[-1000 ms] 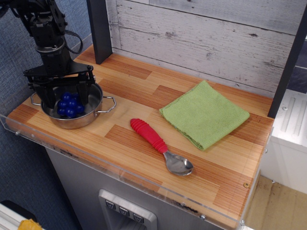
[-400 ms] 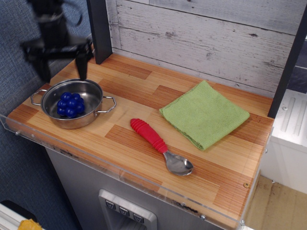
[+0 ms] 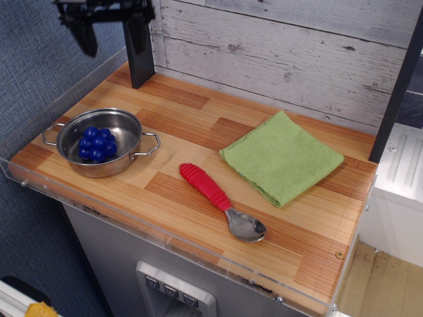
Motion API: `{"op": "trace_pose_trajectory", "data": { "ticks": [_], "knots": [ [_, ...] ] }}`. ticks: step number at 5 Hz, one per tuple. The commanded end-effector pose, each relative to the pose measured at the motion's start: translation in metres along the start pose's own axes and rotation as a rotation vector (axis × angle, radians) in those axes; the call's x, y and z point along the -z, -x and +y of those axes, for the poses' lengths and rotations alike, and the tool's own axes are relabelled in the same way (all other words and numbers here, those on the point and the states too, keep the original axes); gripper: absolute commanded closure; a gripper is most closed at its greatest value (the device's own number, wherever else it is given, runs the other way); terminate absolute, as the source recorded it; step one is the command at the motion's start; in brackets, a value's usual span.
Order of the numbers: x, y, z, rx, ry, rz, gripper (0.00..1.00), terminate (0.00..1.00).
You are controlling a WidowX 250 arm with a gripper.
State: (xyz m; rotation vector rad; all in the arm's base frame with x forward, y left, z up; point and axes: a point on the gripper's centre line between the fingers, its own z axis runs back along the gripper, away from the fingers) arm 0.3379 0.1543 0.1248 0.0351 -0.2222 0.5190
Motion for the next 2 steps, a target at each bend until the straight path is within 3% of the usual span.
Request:
{"op": "trace_pose_trajectory", "data": {
  "ticks": [1,2],
  "knots": [
    [-0.0261,-0.0204,-0.0181,0.138,0.015,-0.082,0.00,0.00],
    [-0.0261,-0.0204,-0.0181,0.138,0.015,-0.082,0.00,1.00]
  ]
}}
